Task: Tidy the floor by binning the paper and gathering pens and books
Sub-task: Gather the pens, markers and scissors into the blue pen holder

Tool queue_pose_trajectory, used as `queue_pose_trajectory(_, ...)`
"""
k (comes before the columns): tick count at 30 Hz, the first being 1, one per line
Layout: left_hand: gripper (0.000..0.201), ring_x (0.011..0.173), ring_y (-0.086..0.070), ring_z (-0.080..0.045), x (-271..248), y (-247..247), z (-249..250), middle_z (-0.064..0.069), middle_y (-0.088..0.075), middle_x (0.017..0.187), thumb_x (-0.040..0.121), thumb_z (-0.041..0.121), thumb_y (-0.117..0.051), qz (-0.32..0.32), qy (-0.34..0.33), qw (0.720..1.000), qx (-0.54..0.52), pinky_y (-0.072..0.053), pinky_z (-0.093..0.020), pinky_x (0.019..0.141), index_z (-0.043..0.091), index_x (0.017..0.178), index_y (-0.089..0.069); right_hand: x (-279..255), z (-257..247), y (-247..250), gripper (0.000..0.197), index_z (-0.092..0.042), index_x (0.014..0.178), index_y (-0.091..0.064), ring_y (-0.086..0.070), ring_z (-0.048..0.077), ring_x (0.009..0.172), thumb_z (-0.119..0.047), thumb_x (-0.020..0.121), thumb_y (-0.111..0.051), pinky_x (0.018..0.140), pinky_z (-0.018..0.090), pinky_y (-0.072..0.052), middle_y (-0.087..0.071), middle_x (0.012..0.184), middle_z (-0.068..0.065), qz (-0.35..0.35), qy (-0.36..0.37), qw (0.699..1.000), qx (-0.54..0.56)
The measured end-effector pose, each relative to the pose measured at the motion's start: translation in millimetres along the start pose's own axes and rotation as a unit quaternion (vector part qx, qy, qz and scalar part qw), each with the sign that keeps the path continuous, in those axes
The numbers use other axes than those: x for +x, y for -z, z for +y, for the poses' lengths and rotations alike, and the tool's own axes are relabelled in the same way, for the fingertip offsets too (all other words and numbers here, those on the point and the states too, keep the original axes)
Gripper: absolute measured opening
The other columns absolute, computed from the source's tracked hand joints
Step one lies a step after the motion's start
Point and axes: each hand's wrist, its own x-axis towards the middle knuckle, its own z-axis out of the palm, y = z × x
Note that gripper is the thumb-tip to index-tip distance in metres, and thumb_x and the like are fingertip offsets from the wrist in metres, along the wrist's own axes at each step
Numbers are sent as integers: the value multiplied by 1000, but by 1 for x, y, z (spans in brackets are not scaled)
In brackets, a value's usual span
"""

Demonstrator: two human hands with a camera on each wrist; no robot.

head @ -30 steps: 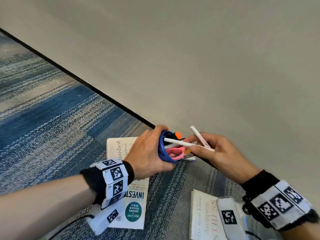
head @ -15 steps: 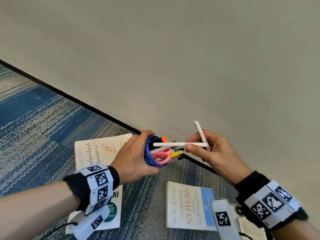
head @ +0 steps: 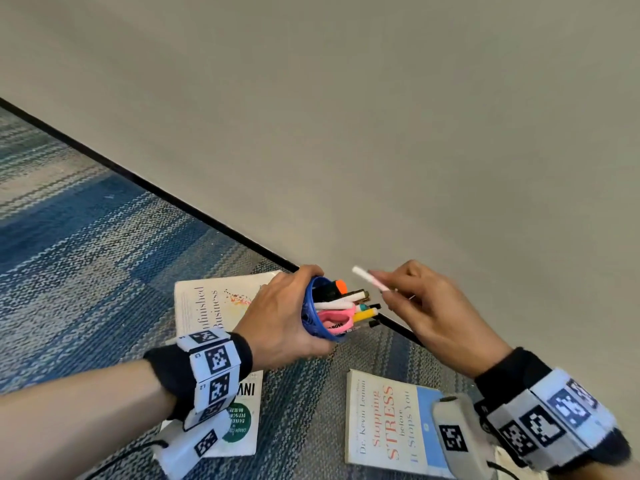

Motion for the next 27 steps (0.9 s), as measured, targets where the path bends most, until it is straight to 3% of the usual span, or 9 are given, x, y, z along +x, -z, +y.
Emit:
queue_pose_trajectory(4,81,94,-48,-5,-2,-1,-2,22,-54,105,54,55,-77,-13,-5,1000,14,-46,-30,81,35,123,-42,2,-16,-8,21,-35,107,-71,-58,12,72,-37,89,-61,60,28,-43,-56,88,-12,-29,96,979,-175)
queue_pose_trajectory(8,74,89,-48,-7,-7,-6,-5,19,-54,98,55,53,-77,-55,-6,998,10,-48,-32,77,35,117,-41,17,-27,-35,34,-33,122,-60,-59,17,87,-30,88,-57,70,30,-49,-51,111,-6,-91,119,973,-178)
queue_pose_trajectory(11,74,88,-48,-9,-12,-4,-14,17,-53,97,54,54,-76,-37,29,999,25,-47,-33,77,33,116,-41,35,-18,-45,39,-25,127,-57,-58,12,92,-37,89,-56,77,29,-51,-51,114,-6,-7,114,984,-137)
queue_pose_trajectory(13,78,90,-49,-11,-14,1,-27,15,-55,99,53,52,-77,2,83,996,21,-48,-34,78,32,119,-41,49,0,-53,26,-21,113,-65,-58,8,82,-35,92,-57,72,28,-51,-55,103,-6,89,77,987,-107)
queue_pose_trajectory(15,81,93,-52,-12,-13,8,-44,14,-56,101,52,50,-78,46,125,991,10,-49,-34,79,32,121,-41,60,25,-68,16,-20,102,-67,-57,7,76,-28,92,-58,72,30,-51,-56,94,-6,132,0,989,-68)
queue_pose_trajectory(18,81,97,-51,-14,-6,20,-76,12,-58,105,52,46,-80,98,174,980,11,-44,-31,76,33,120,-38,74,64,-117,19,-18,109,-64,-61,18,89,-21,91,-58,83,34,-49,-56,102,-2,32,-86,992,-85)
queue_pose_trajectory(22,85,97,-51,-13,-1,25,-100,12,-57,105,51,42,-84,131,209,969,7,-40,-29,76,31,123,-40,78,97,-186,62,-25,144,-37,-43,27,129,-10,86,-53,100,42,-43,-38,145,3,-163,-82,961,-207)
queue_pose_trajectory(24,85,97,-49,-12,-1,22,-104,12,-56,105,53,42,-84,113,205,972,6,-40,-28,76,32,124,-39,79,108,-202,65,-25,147,-29,-37,29,133,-12,88,-52,101,43,-41,-32,149,5,-185,-117,938,-270)
queue_pose_trajectory(27,79,95,-49,-11,-1,16,-102,16,-56,104,53,46,-81,75,176,981,18,-45,-32,79,35,120,-42,74,119,-205,41,-15,136,-42,-49,30,119,-20,95,-47,91,40,-45,-46,134,9,-165,-144,919,-327)
